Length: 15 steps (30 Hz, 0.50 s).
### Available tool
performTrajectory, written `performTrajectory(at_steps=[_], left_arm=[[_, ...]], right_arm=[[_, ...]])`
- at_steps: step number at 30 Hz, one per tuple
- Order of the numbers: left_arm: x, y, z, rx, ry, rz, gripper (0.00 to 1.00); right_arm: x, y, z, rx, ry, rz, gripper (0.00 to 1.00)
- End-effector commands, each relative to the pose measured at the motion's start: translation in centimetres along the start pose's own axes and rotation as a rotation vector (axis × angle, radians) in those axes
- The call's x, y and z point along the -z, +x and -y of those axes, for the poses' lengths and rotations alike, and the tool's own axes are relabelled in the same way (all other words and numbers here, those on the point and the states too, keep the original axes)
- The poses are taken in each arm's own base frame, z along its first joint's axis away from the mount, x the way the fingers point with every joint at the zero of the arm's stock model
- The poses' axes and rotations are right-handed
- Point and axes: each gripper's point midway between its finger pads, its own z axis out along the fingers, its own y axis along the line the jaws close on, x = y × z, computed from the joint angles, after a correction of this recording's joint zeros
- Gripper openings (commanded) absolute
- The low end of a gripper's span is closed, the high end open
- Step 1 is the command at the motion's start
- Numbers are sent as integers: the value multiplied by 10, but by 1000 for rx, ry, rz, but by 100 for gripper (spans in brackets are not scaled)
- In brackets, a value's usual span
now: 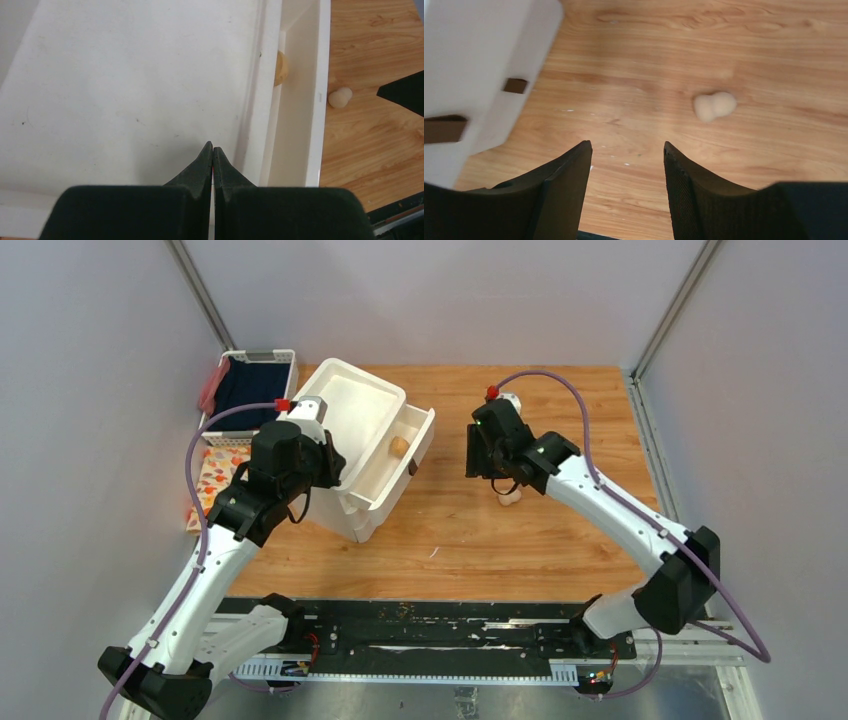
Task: Organize the makeup
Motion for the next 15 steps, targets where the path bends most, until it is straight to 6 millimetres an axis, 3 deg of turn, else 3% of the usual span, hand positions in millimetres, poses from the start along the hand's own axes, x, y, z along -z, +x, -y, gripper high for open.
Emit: performTrajectory(at_steps=[1, 7, 15], left_arm=[[0, -1, 5, 0, 23, 8, 0], [2, 0, 2, -7, 13, 11, 0], [2, -1, 3, -7, 16, 12, 0]], right_arm=[[-21, 33, 56, 11, 223, -141, 58], [-55, 72, 91, -40, 313, -308, 56], [-89, 111, 101, -79, 329, -460, 56]])
